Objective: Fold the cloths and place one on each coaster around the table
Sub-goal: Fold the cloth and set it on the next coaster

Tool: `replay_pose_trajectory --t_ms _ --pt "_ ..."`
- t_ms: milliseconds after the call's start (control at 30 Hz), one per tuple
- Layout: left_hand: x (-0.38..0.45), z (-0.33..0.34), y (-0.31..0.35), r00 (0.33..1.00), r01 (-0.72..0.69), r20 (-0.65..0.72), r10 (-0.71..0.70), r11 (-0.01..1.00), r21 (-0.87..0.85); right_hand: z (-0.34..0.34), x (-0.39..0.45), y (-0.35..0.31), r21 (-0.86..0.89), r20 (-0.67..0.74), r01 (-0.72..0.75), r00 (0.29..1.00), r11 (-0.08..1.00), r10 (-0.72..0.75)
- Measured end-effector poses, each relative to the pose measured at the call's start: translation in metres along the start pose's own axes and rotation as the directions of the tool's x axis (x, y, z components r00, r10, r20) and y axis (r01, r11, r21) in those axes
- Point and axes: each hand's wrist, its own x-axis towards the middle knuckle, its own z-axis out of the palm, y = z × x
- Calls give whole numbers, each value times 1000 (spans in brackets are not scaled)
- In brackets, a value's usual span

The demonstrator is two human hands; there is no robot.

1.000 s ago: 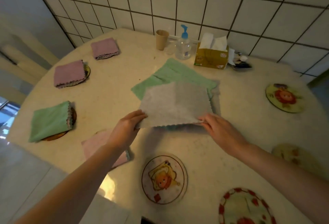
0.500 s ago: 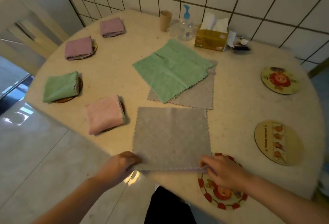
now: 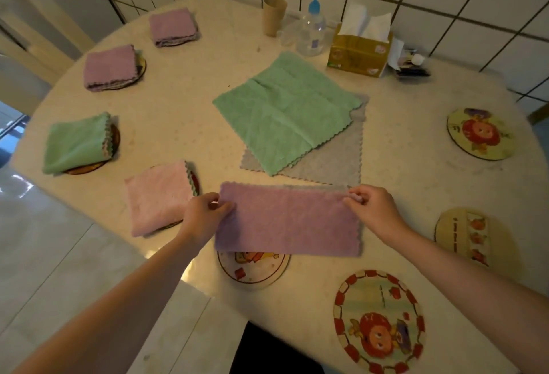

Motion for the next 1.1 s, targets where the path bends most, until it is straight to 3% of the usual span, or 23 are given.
replay_pose_trajectory --t_ms 100,367,800,900,933,967,1000,1033,1100 --pt "14 10 0 997 81 -10 -80 996 38 9 20 1 0 -29 -65 997 998 65" --pt "16 13 -8 997 67 -46 -66 997 28 19 39 12 -8 -51 -157 986 988 157" --pt "23 21 -5 983 120 -143 -111 991 61 26 52 18 -69 -105 -186 978 980 178" --pt "9 21 0 976 65 -216 -39 992 112 21 39 10 -12 -164 -171 972 985 166" --pt "0 20 -2 967 -34 -232 107 954 299 18 29 7 -39 -176 -118 978 992 110" --pt "-8 20 -7 927 -182 -181 328 818 546 17 17 4 -119 -167 -29 986 992 9" --pt "-18 23 -14 842 -344 -44 537 598 724 16 2 3 -227 -121 93 985 969 -122" --pt "-27 28 -20 740 -493 115 663 418 763 18 -14 4 -329 -26 221 970 918 -242" --pt "-46 46 -28 610 -716 363 704 294 633 27 -46 9 -453 217 454 891 767 -399"
